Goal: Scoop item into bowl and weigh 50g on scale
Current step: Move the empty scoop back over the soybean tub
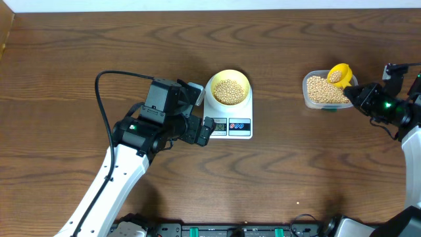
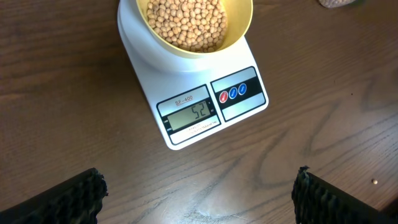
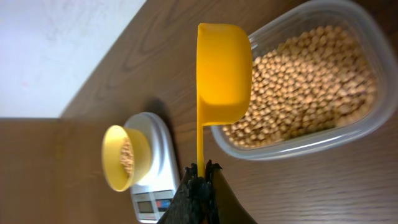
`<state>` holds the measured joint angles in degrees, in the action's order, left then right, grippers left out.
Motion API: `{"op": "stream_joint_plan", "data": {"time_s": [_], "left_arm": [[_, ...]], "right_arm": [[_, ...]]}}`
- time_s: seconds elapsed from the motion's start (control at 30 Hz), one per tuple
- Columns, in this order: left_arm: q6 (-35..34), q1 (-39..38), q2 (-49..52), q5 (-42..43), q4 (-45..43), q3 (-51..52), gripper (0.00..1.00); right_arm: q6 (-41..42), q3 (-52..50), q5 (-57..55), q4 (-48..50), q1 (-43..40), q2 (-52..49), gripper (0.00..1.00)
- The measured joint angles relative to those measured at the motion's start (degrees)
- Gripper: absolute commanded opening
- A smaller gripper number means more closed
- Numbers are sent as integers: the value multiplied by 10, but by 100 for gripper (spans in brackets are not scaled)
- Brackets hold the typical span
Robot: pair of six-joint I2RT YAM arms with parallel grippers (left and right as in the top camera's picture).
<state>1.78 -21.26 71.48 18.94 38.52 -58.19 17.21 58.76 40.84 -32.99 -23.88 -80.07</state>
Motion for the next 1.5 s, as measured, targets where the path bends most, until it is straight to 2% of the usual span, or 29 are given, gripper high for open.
{"op": "stream_joint_plan", "data": {"time_s": [0.27,0.5,0.8,0.93,1.13,1.5], "left_arm": [[0,0,0,0,0,0,97],[0,0,0,0,0,0,98],[0,0,0,0,0,0,98],[0,0,0,0,0,0,98],[0,0,0,0,0,0,98],[0,0,0,0,0,0,98]], "right_arm": [[-105,0,-44,-39,7,0,2],[-208,0,-138,-77,58,0,1],[-266,0,-237,-74,101,0,1],[-303,0,-328,-60,133,0,1],[-329,0,-406,-23,155,0,1],[-354,0,-478,12,214,0,1]]}}
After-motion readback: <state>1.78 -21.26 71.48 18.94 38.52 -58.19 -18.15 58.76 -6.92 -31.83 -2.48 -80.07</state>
